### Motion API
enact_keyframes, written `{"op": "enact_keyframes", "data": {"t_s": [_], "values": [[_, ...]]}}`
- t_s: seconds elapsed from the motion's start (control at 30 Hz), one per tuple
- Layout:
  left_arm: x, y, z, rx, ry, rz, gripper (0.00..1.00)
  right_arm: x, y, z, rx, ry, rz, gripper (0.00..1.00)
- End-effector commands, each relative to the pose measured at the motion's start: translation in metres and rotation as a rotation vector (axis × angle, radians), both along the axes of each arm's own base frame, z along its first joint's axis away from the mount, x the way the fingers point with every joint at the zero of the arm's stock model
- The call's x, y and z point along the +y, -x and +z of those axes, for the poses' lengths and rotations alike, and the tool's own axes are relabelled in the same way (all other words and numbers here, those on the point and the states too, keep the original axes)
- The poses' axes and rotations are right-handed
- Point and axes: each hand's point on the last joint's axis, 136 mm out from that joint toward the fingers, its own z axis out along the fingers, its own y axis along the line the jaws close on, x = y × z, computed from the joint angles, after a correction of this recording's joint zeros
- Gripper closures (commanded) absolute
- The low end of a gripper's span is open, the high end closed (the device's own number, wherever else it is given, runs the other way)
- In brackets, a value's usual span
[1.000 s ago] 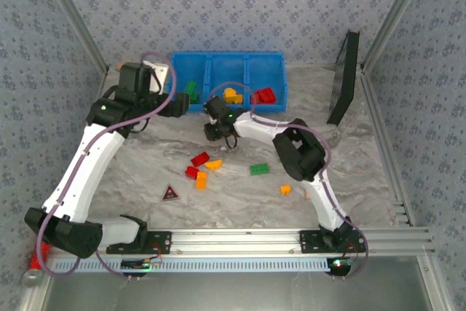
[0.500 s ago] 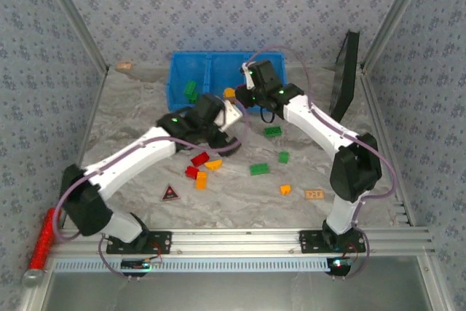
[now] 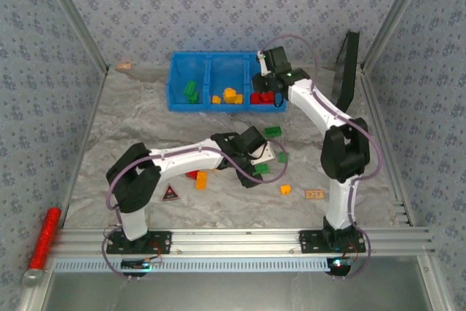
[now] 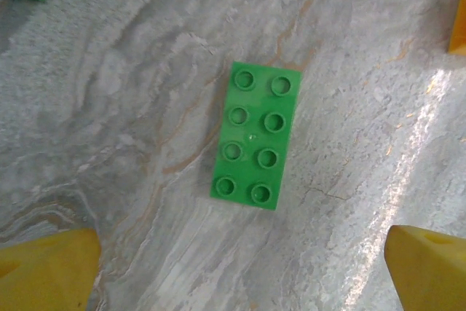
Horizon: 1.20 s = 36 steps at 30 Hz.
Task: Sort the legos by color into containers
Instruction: Place the lego in the container, then pick up the lego from the center of the table.
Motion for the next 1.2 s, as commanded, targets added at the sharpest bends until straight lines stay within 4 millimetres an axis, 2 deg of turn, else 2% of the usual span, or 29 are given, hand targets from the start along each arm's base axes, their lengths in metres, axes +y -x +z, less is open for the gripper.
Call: {"op": "enact_keyframes", "data": {"t_s": [0.0,0.27,0.37,0.73,0.9,0.97,1.07,1.17], "values": [[-0.022,-0.004,0.009,-0.029,0.048,-0.035,0.0,-0.004,-0.011,-0.016,0.034,0.042,0.009,0.73],[-0.029,-0.003,-0.007,-0.012,0.041,-0.043,0.0,-0.014,-0.03,-0.052,0.103,0.092,-0.023,0.7],[-0.03,-0.005,-0.014,-0.014,0.026,-0.052,0.01,-0.017,-0.03,-0.067,0.14,0.122,-0.033,0.66],[-0.035,-0.013,-0.038,0.006,-0.015,-0.069,0.04,-0.024,-0.032,-0.072,0.155,0.12,-0.029,0.5],[-0.033,-0.013,-0.047,0.042,-0.022,-0.059,0.08,-0.026,-0.031,-0.059,0.137,0.108,-0.022,0.45],[-0.032,-0.011,-0.051,0.056,-0.028,-0.055,0.12,-0.027,-0.03,-0.048,0.119,0.099,-0.023,0.43],[-0.029,-0.008,-0.058,0.092,-0.05,-0.042,0.28,-0.027,-0.026,-0.026,0.091,0.074,-0.013,0.36],[-0.027,-0.003,-0.063,0.126,-0.056,-0.032,0.3,-0.031,-0.022,-0.001,0.047,0.054,-0.017,0.3]]}}
